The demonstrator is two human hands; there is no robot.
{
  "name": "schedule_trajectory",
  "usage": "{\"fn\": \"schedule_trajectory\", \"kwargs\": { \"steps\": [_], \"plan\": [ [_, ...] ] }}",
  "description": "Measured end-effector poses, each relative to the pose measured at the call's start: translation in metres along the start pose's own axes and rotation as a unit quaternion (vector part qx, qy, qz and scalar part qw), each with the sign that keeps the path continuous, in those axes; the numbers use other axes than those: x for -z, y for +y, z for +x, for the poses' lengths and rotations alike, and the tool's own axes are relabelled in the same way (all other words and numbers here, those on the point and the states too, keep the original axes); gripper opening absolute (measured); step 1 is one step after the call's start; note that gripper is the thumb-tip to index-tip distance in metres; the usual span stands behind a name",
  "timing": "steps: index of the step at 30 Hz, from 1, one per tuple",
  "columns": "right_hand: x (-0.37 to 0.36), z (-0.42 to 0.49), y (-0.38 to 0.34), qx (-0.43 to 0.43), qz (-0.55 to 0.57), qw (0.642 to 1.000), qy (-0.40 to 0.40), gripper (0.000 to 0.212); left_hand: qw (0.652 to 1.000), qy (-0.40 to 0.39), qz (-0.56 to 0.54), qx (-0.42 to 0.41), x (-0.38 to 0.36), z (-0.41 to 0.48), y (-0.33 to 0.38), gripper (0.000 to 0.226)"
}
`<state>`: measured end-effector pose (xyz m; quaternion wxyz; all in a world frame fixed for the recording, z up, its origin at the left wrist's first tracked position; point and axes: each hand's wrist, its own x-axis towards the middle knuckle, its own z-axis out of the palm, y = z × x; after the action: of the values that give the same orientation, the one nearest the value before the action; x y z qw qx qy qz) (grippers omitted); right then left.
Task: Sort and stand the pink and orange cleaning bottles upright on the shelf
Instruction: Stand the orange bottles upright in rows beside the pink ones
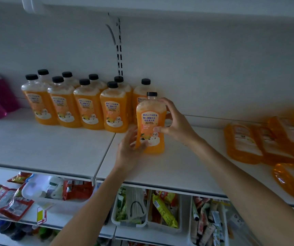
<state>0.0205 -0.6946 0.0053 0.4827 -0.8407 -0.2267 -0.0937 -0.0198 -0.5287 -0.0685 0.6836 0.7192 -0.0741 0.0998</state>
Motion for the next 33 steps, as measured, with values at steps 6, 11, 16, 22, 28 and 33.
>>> {"fn": "schedule_trajectory", "kwargs": {
  "steps": [6,11,16,22,28,33],
  "plan": [
    [-0.030,0.016,0.012,0.048,-0.047,0.996,0.051,0.081,0.994,0.081,0.079,-0.009,0.005,0.003,-0.010,0.053],
    [-0.037,0.025,0.020,0.052,-0.060,0.994,0.078,0.082,0.989,0.065,0.131,0.008,0.005,0.003,-0.008,0.058],
    [-0.048,0.026,0.017,0.037,-0.082,0.989,0.120,0.081,0.983,0.056,0.173,0.015,0.001,-0.003,0.000,0.045],
    [-0.051,0.037,0.008,-0.005,-0.236,0.960,0.152,0.081,0.911,-0.041,0.410,-0.021,-0.009,-0.003,0.002,0.031],
    [-0.053,0.038,-0.002,-0.032,-0.282,0.947,0.153,0.083,0.856,-0.072,0.509,-0.049,-0.014,-0.004,-0.002,0.036],
    [-0.034,0.022,0.000,-0.053,-0.189,0.979,0.059,0.090,0.859,-0.104,0.493,-0.088,-0.017,-0.011,0.005,0.030]
  ]
}}
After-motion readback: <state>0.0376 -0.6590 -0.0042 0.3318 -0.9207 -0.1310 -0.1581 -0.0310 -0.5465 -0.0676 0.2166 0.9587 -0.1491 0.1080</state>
